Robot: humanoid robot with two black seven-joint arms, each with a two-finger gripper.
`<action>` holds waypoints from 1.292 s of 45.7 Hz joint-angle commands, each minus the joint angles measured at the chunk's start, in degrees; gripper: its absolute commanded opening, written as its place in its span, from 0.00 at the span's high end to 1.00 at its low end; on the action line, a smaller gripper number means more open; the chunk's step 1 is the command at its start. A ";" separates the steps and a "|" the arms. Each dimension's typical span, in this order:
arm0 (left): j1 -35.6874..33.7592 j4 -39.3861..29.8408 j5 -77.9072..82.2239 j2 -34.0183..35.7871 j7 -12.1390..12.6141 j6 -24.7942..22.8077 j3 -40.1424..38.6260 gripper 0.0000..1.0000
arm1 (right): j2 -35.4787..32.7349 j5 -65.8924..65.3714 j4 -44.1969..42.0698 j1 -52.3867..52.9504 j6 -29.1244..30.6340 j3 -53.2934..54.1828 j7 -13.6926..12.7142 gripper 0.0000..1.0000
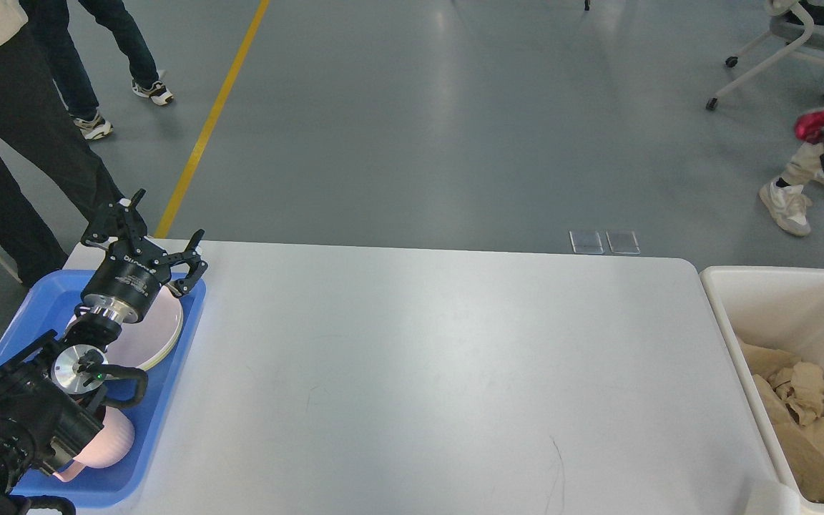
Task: Tidy desktop
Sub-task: 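Carry the red can over the white bin and drop it in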
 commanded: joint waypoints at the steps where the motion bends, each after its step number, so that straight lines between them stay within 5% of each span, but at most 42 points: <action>1: 0.00 0.10 0.00 -0.01 0.00 0.00 0.00 0.00 | -2.28 -4.78 -1.20 1.04 0.20 -1.26 -0.55 1.00; 8: 0.00 0.10 0.00 -0.01 0.00 0.00 0.00 0.00 | -6.33 -12.52 -7.08 -6.85 -8.75 -7.94 -0.29 1.00; 19: 0.00 -0.07 0.00 -0.01 0.00 0.00 0.00 0.00 | -9.68 -7.71 -26.43 -47.17 -37.04 -2.95 1.21 1.00; 28: 0.00 -0.07 0.00 -0.01 0.00 0.00 0.00 0.00 | 1.74 6.80 -38.80 -82.16 -51.74 13.48 1.38 1.00; 35: 0.00 -0.07 0.00 -0.01 0.00 -0.09 0.00 0.00 | 12.73 9.44 -55.86 -99.06 -54.91 26.40 2.70 1.00; 38: 0.00 -0.07 0.00 -0.01 0.00 -0.09 0.00 0.00 | 14.41 9.44 -58.07 -100.74 -54.91 30.01 2.88 0.76; 39: 0.00 -0.07 0.00 -0.01 0.00 -0.09 0.08 0.00 | 14.58 9.44 -57.99 -100.83 -54.83 30.72 2.88 0.58; 41: 0.00 -0.07 0.00 -0.01 0.00 0.00 0.00 0.00 | 14.94 9.44 -57.90 -100.83 -54.74 31.08 2.88 0.00; 59: 0.00 -0.07 0.00 -0.01 0.00 0.00 0.00 0.00 | 15.55 9.36 -56.58 -100.13 -54.21 31.08 2.88 0.00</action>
